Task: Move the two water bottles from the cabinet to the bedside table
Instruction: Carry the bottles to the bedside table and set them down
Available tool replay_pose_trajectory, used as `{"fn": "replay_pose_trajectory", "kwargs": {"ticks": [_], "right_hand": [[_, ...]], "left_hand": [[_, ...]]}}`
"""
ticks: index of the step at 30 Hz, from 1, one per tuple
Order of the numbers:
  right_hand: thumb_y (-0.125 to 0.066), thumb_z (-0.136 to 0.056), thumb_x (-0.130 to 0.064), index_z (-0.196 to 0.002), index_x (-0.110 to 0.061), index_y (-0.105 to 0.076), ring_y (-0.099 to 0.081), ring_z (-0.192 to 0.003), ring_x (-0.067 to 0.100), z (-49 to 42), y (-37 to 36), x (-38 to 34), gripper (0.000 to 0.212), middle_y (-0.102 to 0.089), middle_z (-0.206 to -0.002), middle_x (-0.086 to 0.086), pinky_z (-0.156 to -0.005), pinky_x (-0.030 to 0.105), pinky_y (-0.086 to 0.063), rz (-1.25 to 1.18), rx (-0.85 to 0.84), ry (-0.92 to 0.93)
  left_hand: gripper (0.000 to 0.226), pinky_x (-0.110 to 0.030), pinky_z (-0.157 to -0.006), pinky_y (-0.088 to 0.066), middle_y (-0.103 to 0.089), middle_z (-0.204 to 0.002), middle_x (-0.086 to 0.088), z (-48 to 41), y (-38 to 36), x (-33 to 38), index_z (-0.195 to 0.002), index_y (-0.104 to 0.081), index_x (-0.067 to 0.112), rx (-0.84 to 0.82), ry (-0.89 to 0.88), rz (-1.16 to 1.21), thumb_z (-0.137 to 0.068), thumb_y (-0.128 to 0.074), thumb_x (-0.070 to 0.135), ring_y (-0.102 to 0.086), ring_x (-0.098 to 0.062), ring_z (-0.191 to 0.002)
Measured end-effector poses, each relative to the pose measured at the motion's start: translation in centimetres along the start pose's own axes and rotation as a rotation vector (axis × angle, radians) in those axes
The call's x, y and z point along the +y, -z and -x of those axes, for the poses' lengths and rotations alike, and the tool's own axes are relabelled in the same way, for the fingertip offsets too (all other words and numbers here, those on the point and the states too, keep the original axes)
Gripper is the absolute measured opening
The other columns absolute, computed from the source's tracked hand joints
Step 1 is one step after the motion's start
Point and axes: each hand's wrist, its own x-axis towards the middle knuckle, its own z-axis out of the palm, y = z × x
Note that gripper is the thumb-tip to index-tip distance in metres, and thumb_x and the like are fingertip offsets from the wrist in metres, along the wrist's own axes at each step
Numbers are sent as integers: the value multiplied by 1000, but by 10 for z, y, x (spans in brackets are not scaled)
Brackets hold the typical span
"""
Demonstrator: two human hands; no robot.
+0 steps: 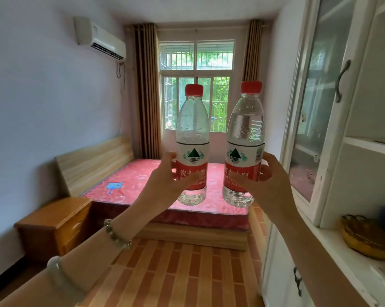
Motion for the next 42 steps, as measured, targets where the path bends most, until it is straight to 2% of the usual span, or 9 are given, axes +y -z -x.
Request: {"fn": "replay_pose_trajectory", "kwargs": {"ticks": [6, 10, 13, 16, 21, 27, 31, 35, 42], "right_hand": [[-78, -42, -51, -126, -23, -46, -63, -94, 14, -31, -20, 35, 94, -62, -102, -8, -81, 30, -52, 9, -11, -9], [-85, -54, -33, -120, -23, -49, -63, -92, 9, -61, -40, 70, 76, -63, -99, -11, -75, 24, -51, 7, -34, -28], [-86, -54, -28, -113, -28, -49, -63, -83, 0, -92, -58, 98, 69, -62, -92, -18, -67, 16, -50, 4, -53, -19], [-86, -57, -18, -119, -21, -49, -62, -84, 1, -131, -80, 129, 72, -63, -93, -10, -59, 10, -51, -39, -87, -29], [-87, -55, -19, -119, -22, -49, -65, -87, 10, -208, -116, 177, 75, -66, -99, -2, -70, 23, -54, -62, -151, -45], [-87, -56, -20, -114, -25, -49, -63, -81, 0, -292, -159, 226, 70, -62, -94, -13, -67, 19, -52, -60, -205, -35], [-87, -58, -18, -113, -25, -47, -65, -83, 6, -335, -198, 257, 68, -64, -95, -8, -70, 26, -55, -95, -269, -56], [-86, -58, -18, -116, -21, -46, -65, -85, 9, -371, -249, 291, 70, -64, -99, -5, -70, 25, -54, -117, -353, -68], [-86, -59, -17, -116, -22, -45, -65, -89, 14, -426, -363, 348, 71, -63, -104, -1, -72, 29, -56, -152, -462, -74]], "left_hand": [[62, -10, -64, -47, -58, -109, 10, -35, -15, -37, -124, -39, 20, -35, 15, 16, -73, -70, 38, -58, 5, -86], [65, -15, -70, -47, -56, -110, 8, -67, -27, -69, -125, -37, 19, -43, 59, 19, -73, -71, 36, -59, -5, -89], [62, -11, -65, -45, -54, -107, 10, -95, -35, -95, -123, -36, 19, -35, 79, -11, -75, -71, 35, -57, 1, -84], [60, -10, -64, -43, -52, -106, 12, -132, -43, -125, -122, -35, 19, -18, 100, -34, -76, -70, 35, -55, 2, -82], [60, -11, -65, -43, -53, -105, 13, -209, -52, -171, -121, -35, 22, 3, 131, -61, -75, -71, 36, -54, 7, -83], [60, -13, -65, -45, -50, -98, 20, -293, -59, -223, -118, -35, 23, 62, 150, -59, -72, -73, 34, -53, 9, -84], [64, -19, -71, -48, -52, -100, 19, -327, -56, -268, -120, -35, 20, 95, 208, -66, -71, -74, 33, -54, 7, -86], [60, -13, -63, -45, -52, -100, 19, -355, -44, -318, -117, -35, 24, 143, 274, -76, -72, -74, 31, -54, 6, -85], [59, -22, -73, -49, -50, -100, 20, -415, -3, -416, -112, -35, 24, 239, 334, -104, -69, -77, 30, -55, 1, -90]]}}
